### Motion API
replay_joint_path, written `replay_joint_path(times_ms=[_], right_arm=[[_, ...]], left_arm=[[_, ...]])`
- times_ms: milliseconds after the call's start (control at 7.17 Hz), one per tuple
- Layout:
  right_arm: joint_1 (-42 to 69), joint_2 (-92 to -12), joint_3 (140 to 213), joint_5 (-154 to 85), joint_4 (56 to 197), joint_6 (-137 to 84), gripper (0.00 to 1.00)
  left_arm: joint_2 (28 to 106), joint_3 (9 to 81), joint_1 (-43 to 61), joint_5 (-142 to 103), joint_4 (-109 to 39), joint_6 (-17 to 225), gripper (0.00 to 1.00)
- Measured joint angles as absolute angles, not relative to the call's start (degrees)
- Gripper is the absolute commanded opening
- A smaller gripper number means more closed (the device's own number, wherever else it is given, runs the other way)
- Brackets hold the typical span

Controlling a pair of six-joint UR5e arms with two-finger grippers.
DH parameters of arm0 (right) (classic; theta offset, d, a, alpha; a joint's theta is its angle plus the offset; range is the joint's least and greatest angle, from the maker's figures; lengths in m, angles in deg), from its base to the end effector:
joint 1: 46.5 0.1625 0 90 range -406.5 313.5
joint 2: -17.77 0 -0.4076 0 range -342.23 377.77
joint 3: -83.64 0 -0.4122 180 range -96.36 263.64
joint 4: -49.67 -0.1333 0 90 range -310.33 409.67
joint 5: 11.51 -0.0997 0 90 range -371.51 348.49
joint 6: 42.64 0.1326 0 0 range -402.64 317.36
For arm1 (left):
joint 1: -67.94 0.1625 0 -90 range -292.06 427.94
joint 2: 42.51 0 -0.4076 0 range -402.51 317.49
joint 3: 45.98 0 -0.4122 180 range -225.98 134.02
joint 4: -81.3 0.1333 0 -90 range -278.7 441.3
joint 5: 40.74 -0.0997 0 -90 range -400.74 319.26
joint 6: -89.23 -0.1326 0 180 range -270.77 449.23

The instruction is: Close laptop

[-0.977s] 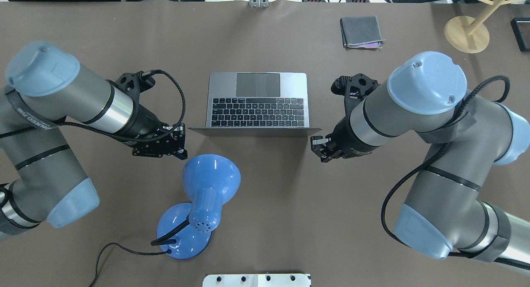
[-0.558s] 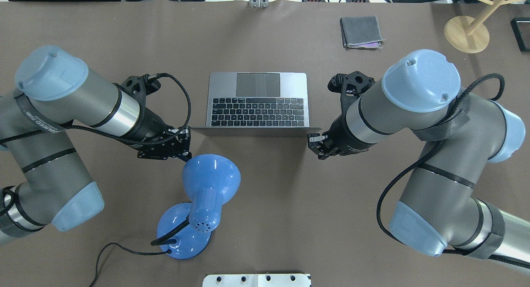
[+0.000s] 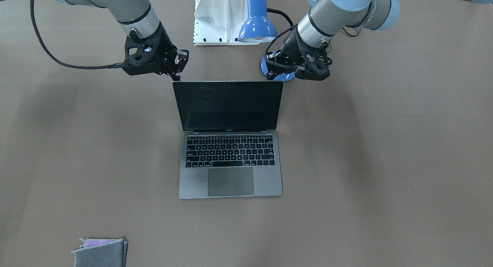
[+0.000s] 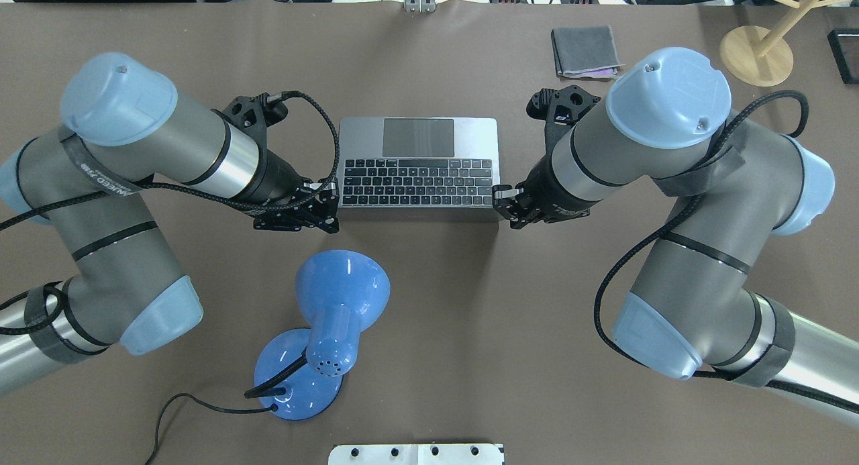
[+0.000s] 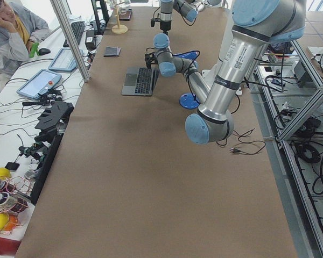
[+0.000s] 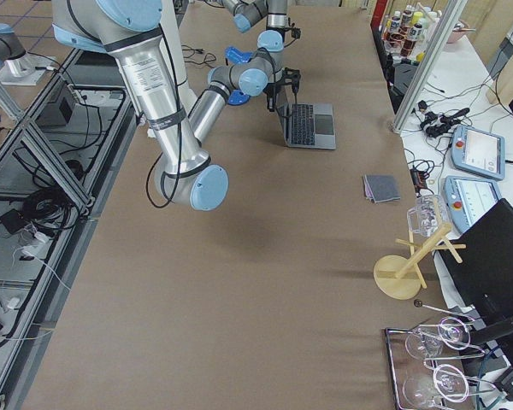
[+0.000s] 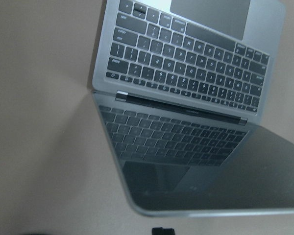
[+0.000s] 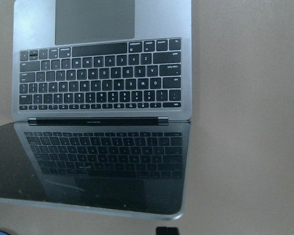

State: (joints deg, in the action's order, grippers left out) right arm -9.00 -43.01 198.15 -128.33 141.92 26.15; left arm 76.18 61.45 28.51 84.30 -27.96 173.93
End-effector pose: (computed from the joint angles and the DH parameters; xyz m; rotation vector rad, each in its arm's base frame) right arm -0.4293 -0.4220 0.1816 0.0521 -0.9802 0.0509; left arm 0.4438 -0.4390 0.1775 -0.0818 1.2217 -0.1708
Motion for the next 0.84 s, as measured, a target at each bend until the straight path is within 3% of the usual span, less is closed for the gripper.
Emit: replay_joint_path(times_ms=[837], right_arm=[[-3.89,-34.22,186.33,-128.90,140.50,25.99,0.00]], left_arm=[[83.93,50.14,22.40,80.79,-29.19,171.55,0.00]])
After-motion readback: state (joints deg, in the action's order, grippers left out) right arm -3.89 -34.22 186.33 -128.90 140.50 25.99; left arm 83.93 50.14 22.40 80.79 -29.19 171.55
